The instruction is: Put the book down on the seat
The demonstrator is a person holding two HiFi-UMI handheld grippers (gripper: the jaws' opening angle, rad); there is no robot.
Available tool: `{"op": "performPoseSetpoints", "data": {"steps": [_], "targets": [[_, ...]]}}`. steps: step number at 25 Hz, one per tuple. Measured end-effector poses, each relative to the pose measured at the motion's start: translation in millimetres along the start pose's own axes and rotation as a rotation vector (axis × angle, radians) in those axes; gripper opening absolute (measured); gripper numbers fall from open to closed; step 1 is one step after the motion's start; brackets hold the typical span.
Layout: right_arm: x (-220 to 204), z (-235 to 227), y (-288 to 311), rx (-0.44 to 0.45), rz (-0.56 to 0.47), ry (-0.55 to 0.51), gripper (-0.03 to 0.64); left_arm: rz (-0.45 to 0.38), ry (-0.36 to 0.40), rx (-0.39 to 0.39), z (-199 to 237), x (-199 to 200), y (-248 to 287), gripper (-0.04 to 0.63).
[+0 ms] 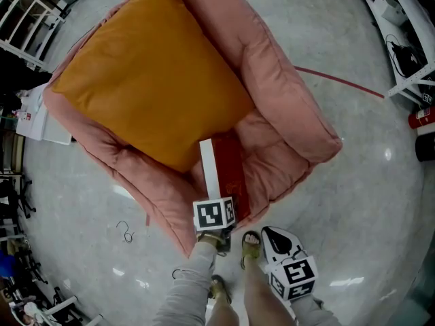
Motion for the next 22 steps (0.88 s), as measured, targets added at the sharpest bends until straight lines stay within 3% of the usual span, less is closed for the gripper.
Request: {"op": "performPoseSetpoints", "data": {"steps": [7,13,18,22], "targets": [[12,12,-9,0.001,-0.031,-0.020,0.005,-0.037,-0.053,-0.013,0,-21,-27,0.299],[24,24,-28,0.006,-0.057,-0.054,0.005,-0.041,-0.055,-0.053,-16,-44,-68,0.294],[29,38,-46,0.019,-0.068,-0.091,0.005,-0.078,-0.051,-0.089,-28,-56,-105,0.242],[33,51,-63,0.028,-0.078,-0.128,0.005,-0.121,-0.061,-0.104,-37,-66,-136,0.163]]}}
Point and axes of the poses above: the fingertips, and each gripper's own axes: y forward along the fingers, z to its left, x out of its top, the point moved 9 cm from there along -y, backward along the fingers, and after that the axes turned 3 degrees about -x, right-handed, at the moved point
